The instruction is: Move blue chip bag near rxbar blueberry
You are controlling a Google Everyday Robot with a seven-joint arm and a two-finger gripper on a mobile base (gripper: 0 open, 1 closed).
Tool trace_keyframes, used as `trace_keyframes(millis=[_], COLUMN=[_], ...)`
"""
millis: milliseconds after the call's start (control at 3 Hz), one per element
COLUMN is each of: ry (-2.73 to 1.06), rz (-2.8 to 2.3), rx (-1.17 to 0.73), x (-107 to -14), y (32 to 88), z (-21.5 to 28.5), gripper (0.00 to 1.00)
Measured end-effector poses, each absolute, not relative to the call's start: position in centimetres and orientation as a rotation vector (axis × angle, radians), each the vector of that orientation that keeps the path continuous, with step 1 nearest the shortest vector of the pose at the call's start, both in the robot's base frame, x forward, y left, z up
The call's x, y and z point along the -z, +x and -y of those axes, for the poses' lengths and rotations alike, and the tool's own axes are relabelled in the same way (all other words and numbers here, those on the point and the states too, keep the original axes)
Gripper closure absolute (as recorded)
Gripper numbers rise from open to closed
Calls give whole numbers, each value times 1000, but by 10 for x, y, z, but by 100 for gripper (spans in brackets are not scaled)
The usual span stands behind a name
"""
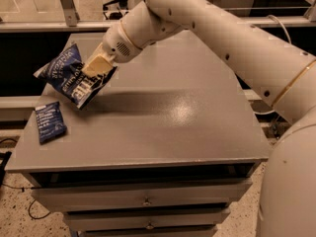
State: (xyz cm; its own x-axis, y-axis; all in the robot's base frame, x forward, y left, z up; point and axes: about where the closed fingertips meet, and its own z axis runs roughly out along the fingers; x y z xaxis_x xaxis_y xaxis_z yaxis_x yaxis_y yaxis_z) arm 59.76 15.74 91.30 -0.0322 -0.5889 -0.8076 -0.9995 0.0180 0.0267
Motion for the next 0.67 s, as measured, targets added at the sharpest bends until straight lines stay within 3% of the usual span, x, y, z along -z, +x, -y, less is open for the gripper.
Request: trace_keyframes(millis=[333, 667], ry=[-1633, -1620], rz=[-1664, -1661], rx=[-844, -847], x=[-908, -903], y=[603, 602], z=[-165, -170], gripper=[42, 11])
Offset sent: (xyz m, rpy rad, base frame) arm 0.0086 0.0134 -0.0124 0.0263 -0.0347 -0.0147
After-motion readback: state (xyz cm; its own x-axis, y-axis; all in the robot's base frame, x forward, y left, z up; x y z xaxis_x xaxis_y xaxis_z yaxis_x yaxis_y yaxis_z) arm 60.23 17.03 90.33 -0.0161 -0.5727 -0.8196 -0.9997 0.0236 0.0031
